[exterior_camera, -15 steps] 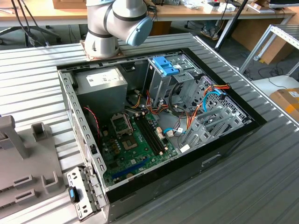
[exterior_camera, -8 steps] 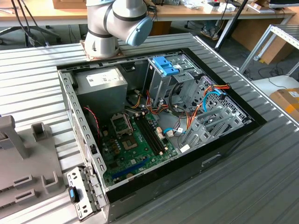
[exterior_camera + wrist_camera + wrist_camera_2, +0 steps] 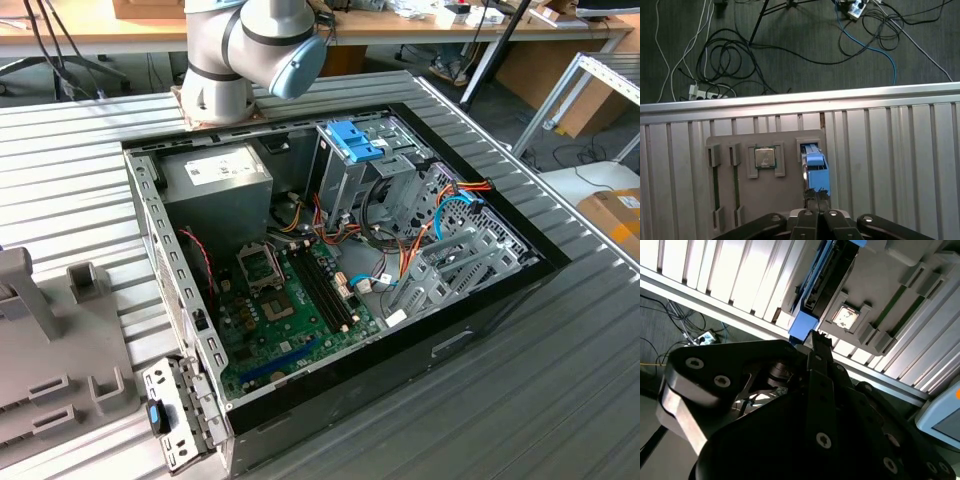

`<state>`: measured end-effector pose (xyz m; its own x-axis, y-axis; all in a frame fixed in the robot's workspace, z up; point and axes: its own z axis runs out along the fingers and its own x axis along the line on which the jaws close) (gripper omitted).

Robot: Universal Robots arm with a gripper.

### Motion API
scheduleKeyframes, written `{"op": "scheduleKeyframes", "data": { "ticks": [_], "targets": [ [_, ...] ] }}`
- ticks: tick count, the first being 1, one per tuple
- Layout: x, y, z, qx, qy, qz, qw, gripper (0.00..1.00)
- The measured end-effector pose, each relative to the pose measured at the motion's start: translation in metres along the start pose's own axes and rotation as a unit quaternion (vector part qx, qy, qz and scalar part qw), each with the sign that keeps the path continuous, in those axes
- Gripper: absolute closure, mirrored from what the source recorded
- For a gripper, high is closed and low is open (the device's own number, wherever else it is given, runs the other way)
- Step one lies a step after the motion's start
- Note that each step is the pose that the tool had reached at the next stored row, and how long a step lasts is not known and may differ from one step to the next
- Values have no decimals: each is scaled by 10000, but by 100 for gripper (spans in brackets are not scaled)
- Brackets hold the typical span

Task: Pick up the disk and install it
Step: 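Pick up the disk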

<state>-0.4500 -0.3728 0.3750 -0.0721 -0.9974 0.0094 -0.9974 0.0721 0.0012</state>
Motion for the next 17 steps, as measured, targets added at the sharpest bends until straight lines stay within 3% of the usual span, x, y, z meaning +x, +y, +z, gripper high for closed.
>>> {"op": "scheduleKeyframes", "data": {
  "ticks": [3, 4, 8, 12, 17],
  "targets": [
    [0, 0, 0, 0, 0, 0, 10000, 70],
    [0, 0, 0, 0, 0, 0, 10000, 70],
    [0, 0, 0, 0, 0, -1, 10000, 52],
    [0, 1, 20, 1, -1, -1, 10000, 52],
    [-1, 1, 97, 0, 0, -2, 10000, 52]
  ]
}}
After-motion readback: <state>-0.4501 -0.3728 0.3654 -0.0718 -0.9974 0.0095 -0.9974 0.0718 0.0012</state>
